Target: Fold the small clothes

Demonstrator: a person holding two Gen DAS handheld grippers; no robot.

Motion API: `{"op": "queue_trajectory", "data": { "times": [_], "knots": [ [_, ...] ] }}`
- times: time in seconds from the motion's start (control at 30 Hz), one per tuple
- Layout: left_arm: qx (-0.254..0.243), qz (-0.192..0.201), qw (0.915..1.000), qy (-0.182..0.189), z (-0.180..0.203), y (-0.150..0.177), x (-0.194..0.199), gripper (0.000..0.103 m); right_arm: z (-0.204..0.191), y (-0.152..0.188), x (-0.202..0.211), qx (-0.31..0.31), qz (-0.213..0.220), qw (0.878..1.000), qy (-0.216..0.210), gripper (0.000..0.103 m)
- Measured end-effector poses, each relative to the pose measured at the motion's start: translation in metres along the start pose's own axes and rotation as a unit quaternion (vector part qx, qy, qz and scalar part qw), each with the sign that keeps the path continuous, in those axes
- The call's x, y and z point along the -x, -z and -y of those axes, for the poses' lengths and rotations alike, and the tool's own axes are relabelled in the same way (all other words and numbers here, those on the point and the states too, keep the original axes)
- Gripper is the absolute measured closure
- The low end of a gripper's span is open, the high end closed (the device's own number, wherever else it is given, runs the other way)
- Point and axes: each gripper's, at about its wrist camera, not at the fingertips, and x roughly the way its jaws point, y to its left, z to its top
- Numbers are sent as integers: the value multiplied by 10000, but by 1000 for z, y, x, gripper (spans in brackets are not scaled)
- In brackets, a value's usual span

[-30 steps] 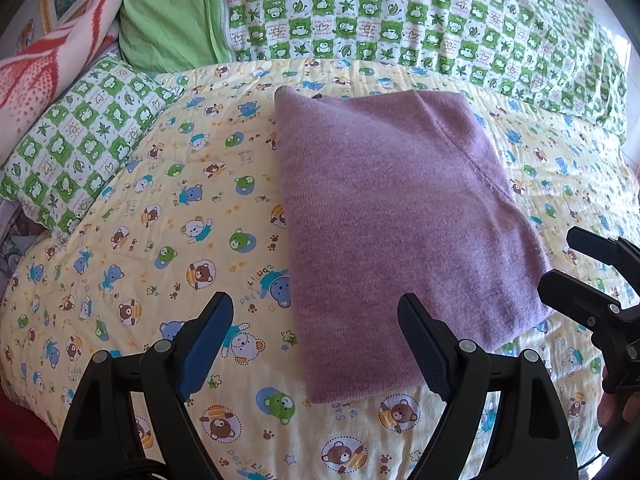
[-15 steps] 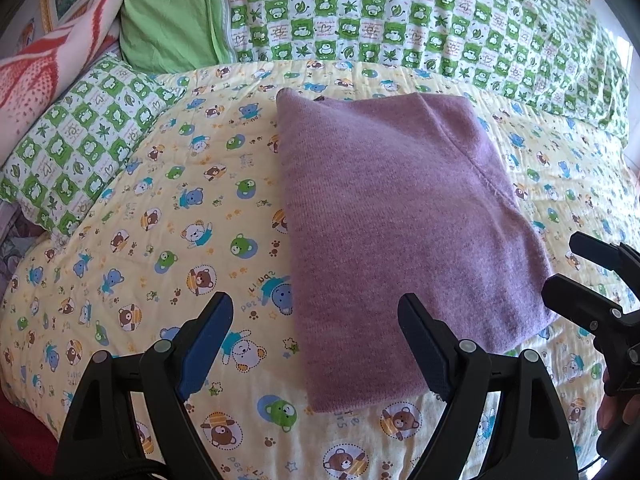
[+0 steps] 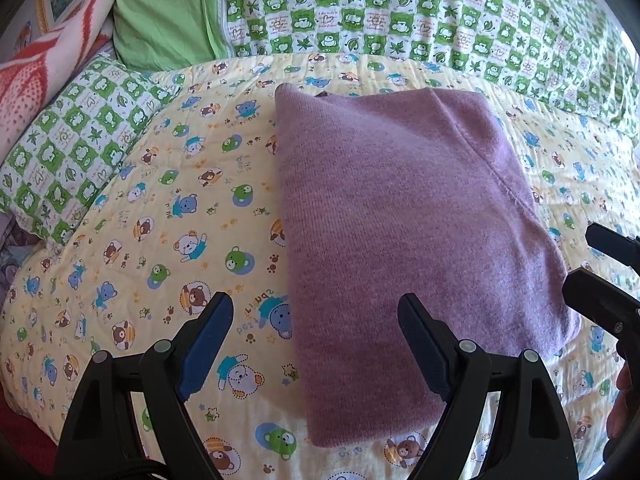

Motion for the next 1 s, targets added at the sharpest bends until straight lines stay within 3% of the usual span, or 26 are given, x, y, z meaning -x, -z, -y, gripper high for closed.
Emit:
{"op": "queue_trajectory", "data": {
  "times": [1.0],
  "knots": [
    [102,-82,9998,-119,-4,-4,-3,18,10,-6,-6,-149,-34,9999,4,4]
  ]
}}
